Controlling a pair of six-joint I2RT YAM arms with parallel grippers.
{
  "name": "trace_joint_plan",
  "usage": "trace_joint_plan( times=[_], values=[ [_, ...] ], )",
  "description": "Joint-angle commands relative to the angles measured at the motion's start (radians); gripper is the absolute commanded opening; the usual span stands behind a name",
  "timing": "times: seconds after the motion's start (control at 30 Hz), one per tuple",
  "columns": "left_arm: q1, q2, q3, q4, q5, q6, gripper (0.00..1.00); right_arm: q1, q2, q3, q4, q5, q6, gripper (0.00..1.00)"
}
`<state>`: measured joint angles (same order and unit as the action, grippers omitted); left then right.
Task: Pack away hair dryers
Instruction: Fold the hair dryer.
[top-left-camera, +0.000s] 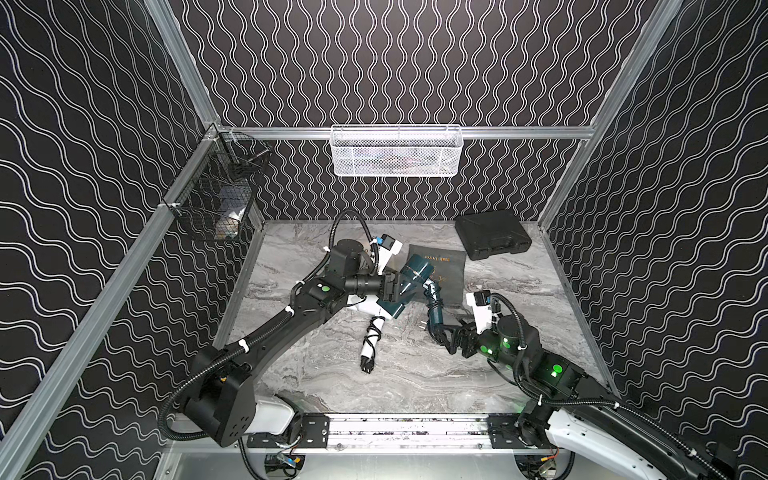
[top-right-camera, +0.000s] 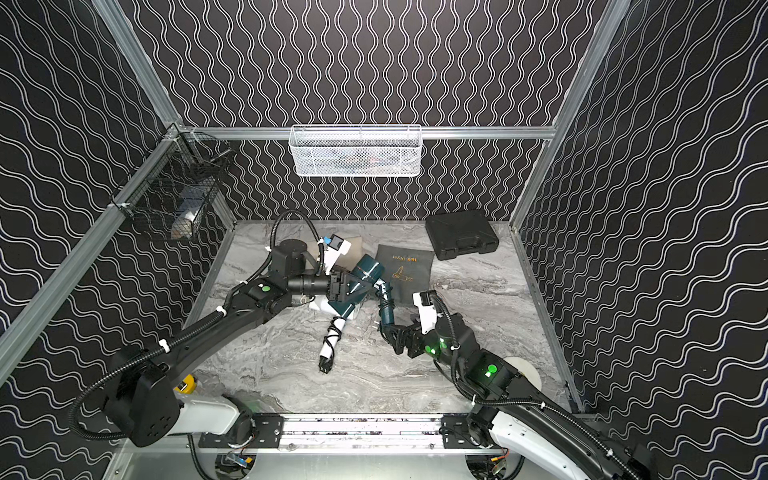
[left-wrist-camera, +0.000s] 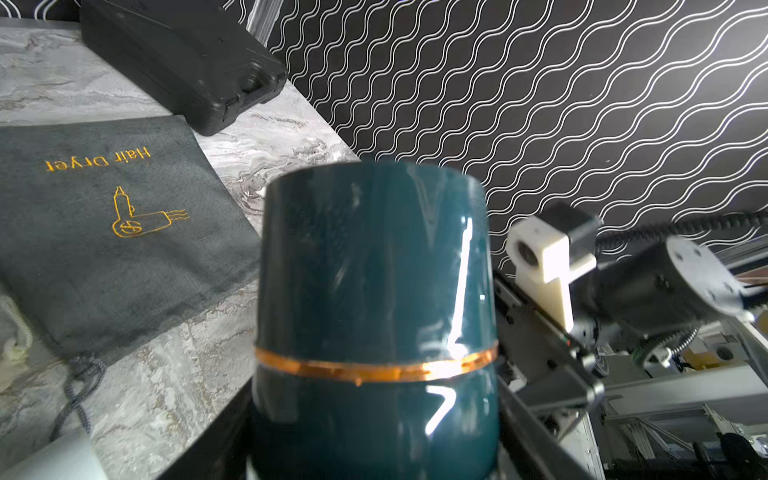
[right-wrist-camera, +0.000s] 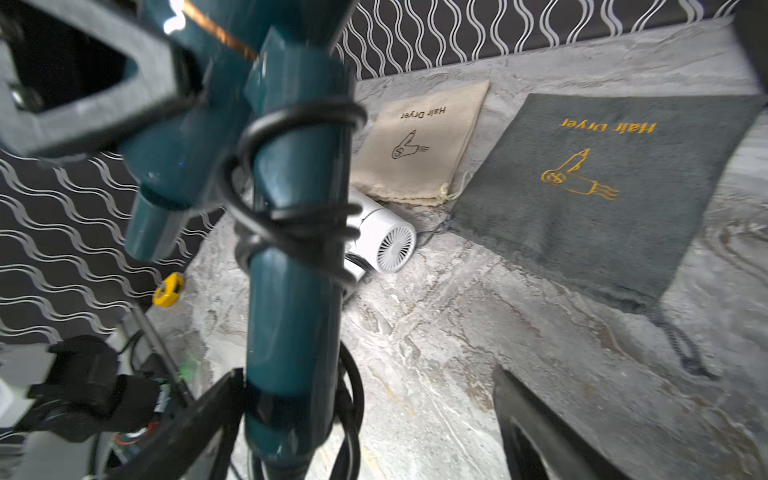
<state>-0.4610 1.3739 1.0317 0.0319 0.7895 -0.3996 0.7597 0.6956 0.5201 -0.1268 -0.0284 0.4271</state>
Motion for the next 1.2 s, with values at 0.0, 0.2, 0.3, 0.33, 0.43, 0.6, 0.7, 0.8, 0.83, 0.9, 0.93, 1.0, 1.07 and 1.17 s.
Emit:
trace_joint_plan(
  times=[0.0,0.2,0.3,0.33,0.43,0.6,0.7,0.8,0.83,0.9,0.93,1.0,1.07,1.17],
  values=[
    [0.001,-0.027,-0.010,0.036,0.087,0.051,0.00,-0.074,0.015,0.004,0.074,-0.188,0.043,0.88],
    [0.001,-0.039,0.010,0.008,0.079,0.085,0.00,-0.146,0.084,0.007,0.132,-0.416,0.064,0.78],
    [0.001,-0.029,0.020,0.016,0.088,0.083,0.00,-0.146,0.129,0.015,0.155,-0.492,0.064,0.76],
    [0.001,-0.028,0.020,0.022,0.092,0.079,0.00,-0.145,0.140,0.018,0.159,-0.505,0.064,0.75],
    [0.001,-0.028,0.013,0.043,0.104,0.067,0.00,-0.145,0.161,0.020,0.185,-0.521,0.065,0.67],
    [0.001,-0.038,-0.002,0.065,0.120,0.059,0.00,-0.146,0.179,0.017,0.226,-0.531,0.083,0.47],
    [0.001,-0.035,0.005,0.036,0.131,0.080,0.00,-0.146,0.183,0.014,0.245,-0.538,0.098,0.46],
    [0.001,-0.036,-0.004,0.052,0.141,0.073,0.00,-0.145,0.187,0.014,0.264,-0.552,0.112,0.43],
    [-0.001,-0.039,-0.014,0.068,0.138,0.062,0.00,-0.146,0.191,0.016,0.274,-0.561,0.120,0.41],
    [-0.001,-0.044,-0.041,0.125,0.131,0.023,0.00,-0.145,0.205,0.018,0.311,-0.580,0.153,0.33],
    [-0.002,-0.049,-0.064,0.172,0.127,-0.012,0.00,-0.143,0.215,0.016,0.344,-0.589,0.187,0.27],
    [-0.007,-0.058,-0.115,0.277,0.114,-0.091,0.00,-0.142,0.234,0.013,0.413,-0.606,0.250,0.19],
    [-0.015,-0.076,-0.165,0.363,0.085,-0.146,0.00,-0.120,0.242,0.006,0.473,-0.590,0.294,0.16],
    [-0.029,-0.104,-0.213,0.400,0.032,-0.175,0.00,-0.087,0.227,-0.005,0.524,-0.516,0.324,0.11]
  ],
)
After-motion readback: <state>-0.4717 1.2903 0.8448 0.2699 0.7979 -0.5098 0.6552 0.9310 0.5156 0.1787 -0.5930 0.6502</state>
